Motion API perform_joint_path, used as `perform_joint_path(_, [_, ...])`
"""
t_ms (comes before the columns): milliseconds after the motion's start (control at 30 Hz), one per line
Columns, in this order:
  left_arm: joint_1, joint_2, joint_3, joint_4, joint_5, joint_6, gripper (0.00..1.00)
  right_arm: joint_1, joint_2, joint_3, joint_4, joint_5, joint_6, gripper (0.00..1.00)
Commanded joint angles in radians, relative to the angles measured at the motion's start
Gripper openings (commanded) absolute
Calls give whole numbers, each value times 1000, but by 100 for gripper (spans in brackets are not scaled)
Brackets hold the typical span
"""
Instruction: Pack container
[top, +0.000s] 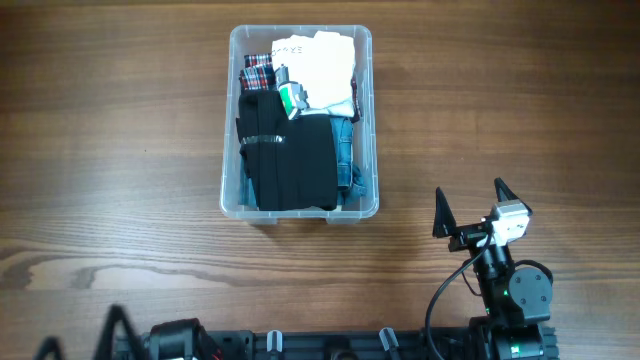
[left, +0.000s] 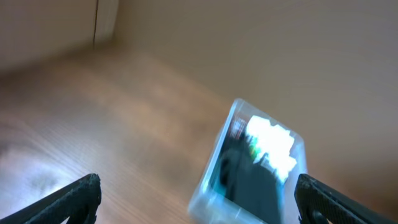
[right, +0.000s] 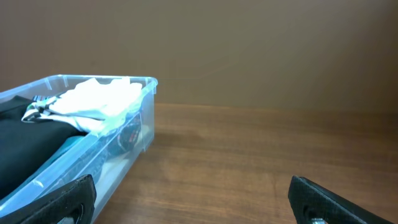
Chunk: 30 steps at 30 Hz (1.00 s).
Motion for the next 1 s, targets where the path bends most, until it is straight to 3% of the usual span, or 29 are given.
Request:
perform_joint_path(0, [-13,-118,-278,89,69,-53,100,-4,-7,-2,3,-12,-12,100])
perform_joint_path(167, [-42,-255,-661,466,176,-51,100,-4,-7,-2,3,-12,-13,100])
perform_joint_path(400, [-105,-311,-988,933,211,-37,100,-4,-7,-1,3,-12,-13,100])
perform_joint_path(500, [-109,-311,-1076,1097,211,66,100,-5,-7,-1,3,-12,-13,100])
perform_joint_path(667, [-109,-311,-1192,1304,211,264,100,-4,-7,-1,3,-12,-13,100])
perform_joint_path(967, [-109,-311,-1349,1415,230,298,100,-5,-7,-2,3,-12,-13,100])
